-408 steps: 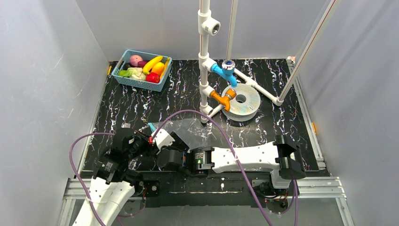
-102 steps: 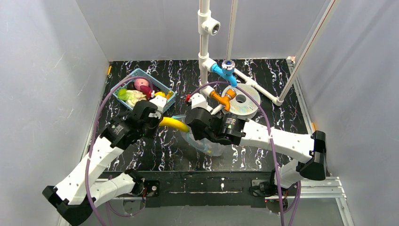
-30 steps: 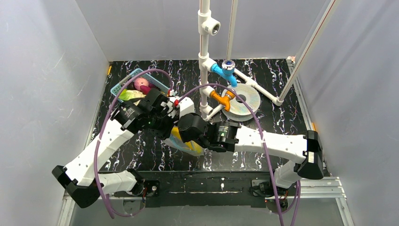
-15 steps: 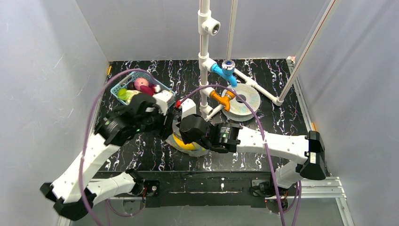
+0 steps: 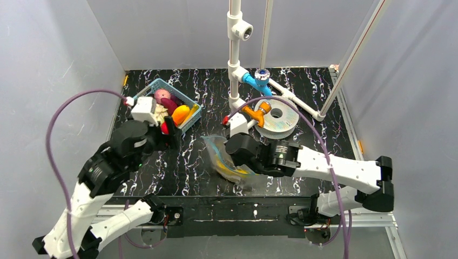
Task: Place the food in the zip-top bag and seal the zipper
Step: Place the fake fruit in the zipper food storage bag, then pick up the fake fruit from the bin.
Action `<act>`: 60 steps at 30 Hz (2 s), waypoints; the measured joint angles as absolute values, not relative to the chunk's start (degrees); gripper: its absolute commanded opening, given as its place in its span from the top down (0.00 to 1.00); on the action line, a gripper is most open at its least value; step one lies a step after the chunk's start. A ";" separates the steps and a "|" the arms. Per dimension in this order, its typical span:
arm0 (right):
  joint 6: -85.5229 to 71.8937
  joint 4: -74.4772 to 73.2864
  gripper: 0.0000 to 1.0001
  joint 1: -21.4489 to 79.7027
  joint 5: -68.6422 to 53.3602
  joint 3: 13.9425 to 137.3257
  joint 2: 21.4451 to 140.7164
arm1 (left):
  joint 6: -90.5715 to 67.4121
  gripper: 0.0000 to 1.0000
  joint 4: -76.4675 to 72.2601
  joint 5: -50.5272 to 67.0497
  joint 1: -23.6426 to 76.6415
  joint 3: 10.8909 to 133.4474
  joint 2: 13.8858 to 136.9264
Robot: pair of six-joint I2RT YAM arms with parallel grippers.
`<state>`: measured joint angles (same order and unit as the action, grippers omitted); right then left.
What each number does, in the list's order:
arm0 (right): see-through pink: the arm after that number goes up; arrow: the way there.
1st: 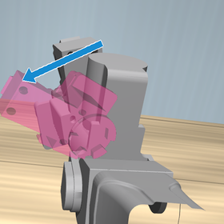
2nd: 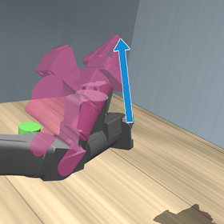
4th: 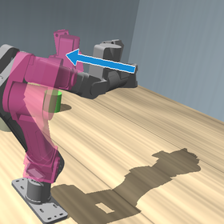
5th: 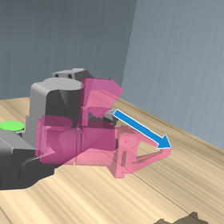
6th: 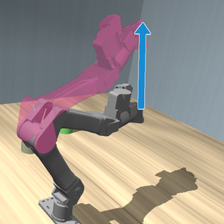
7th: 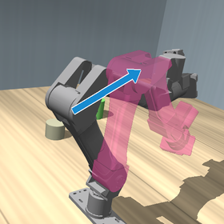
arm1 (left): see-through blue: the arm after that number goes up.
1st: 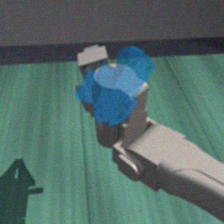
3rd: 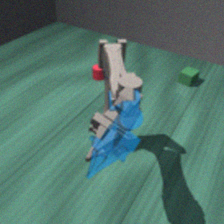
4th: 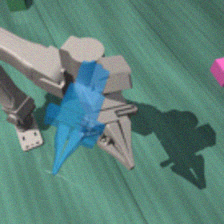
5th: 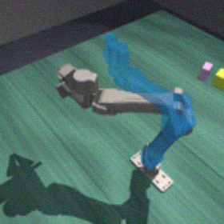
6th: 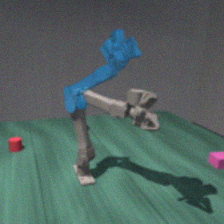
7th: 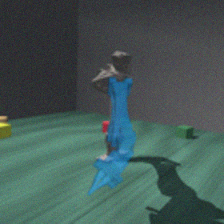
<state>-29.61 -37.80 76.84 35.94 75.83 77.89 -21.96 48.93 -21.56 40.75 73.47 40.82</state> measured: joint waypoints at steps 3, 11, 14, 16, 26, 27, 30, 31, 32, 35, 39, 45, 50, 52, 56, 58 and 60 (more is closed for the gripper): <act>-29.85 -40.16 0.99 76.84 37.71 75.48 74.72 | -22.04 0.18 48.73 -24.69 40.16 73.41 46.00; -29.80 -42.00 0.99 76.03 41.06 71.48 69.82 | -19.07 0.28 42.28 -11.03 17.02 71.81 60.42; -29.80 -42.17 0.99 75.11 40.99 70.72 69.82 | -17.08 0.32 38.46 -4.25 11.79 71.90 67.02; -29.82 -42.13 0.99 74.52 40.88 70.19 69.80 | -15.73 0.35 35.14 0.62 11.05 72.05 72.07; -29.61 -40.05 0.99 72.44 38.98 67.68 67.94 | -3.16 0.35 16.01 11.57 11.03 72.18 92.25; -29.58 -39.94 0.99 72.38 38.79 67.68 67.90 | -1.28 0.37 14.06 12.47 11.05 71.94 93.23; -29.43 -39.68 0.99 72.16 38.44 67.68 67.90 | 3.51 0.53 9.67 14.24 11.25 71.61 95.07; -29.30 -39.55 0.99 72.05 38.33 67.68 67.90 | 4.51 0.58 8.56 14.48 11.42 71.61 95.55; -29.23 -39.46 0.99 71.99 38.22 67.68 67.90 | 5.50 0.62 7.62 14.63 11.55 71.61 96.05; -28.95 -39.20 0.99 71.68 37.95 67.68 67.92 | 7.31 0.69 5.54 15.25 11.88 71.66 98.00; -28.88 -39.20 0.99 71.37 37.47 67.68 67.99 | 8.69 0.71 5.21 15.81 12.62 71.72 100.64; -29.02 -39.20 0.99 71.31 36.86 67.72 68.42 | 10.55 0.90 4.89 14.17 13.41 71.72 100.95; -29.56 -39.29 0.99 71.31 36.62 67.72 68.45 | 10.68 0.99 4.71 12.60 13.76 71.59 100.66; -29.80 -39.31 0.99 71.31 36.56 67.70 68.45 | 10.63 1.00 4.16 11.64 13.80 70.87 99.57; -30.04 -39.42 0.99 71.31 36.14 67.72 68.45 | 9.80 1.00 3.16 7.33 14.00 68.75 94.56; -30.06 -39.55 0.99 71.31 36.01 67.72 68.45 | 8.91 1.00 2.07 3.86 14.06 67.40 90.76; -30.06 -39.70 0.99 71.31 35.99 67.83 68.45 | 7.31 1.00 0.89 -0.69 14.17 65.89 86.19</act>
